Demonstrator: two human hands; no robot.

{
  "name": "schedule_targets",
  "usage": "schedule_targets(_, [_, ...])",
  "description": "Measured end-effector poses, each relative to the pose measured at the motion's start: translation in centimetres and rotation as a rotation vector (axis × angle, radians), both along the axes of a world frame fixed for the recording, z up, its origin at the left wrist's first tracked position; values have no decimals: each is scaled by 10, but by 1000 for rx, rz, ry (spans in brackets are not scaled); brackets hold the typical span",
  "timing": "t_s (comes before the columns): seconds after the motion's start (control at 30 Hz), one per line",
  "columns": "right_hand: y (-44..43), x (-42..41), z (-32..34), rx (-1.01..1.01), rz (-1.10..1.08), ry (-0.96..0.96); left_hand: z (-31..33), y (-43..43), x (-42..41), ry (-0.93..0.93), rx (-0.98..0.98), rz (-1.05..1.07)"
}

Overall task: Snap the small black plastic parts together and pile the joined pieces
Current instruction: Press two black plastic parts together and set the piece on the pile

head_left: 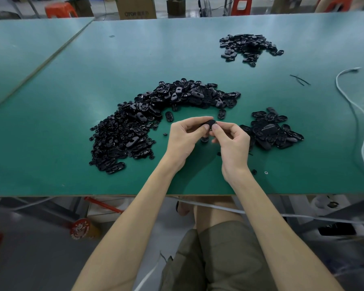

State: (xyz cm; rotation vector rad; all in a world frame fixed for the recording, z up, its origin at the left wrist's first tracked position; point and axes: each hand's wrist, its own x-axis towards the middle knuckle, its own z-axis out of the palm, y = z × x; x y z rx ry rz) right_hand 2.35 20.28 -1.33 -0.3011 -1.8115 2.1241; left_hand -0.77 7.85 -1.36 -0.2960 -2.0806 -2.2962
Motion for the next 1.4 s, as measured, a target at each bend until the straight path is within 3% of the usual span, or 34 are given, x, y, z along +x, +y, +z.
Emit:
schedule_targets(0.6, [-1, -3, -3, -5, -35, -3, 5, 3, 1, 29, -3, 91])
schedule_targets(0.83, [-1, -5, -3, 23, -5, -35, 42, 35, -6, 190, -323, 49])
schedule_targets(0.97, [-3, -1, 2, -1, -1, 12, 57, 61, -9, 182, -377, -83])
schedule_targets(1.1, [-5, 0, 6, -149, 15, 0, 57, 70, -6, 198, -455, -211])
schedule_targets(1.2, [-2, 1, 2, 6, 18, 4, 51, 55, -7, 209, -476, -64])
schedule_targets(1.3, [-2, -3, -2, 69, -6, -31, 45, 30, -13, 156, -677, 131])
schedule_targets(1.4, [-3, -4, -2, 97, -30, -31, 39, 11, -18, 41, -790, 158])
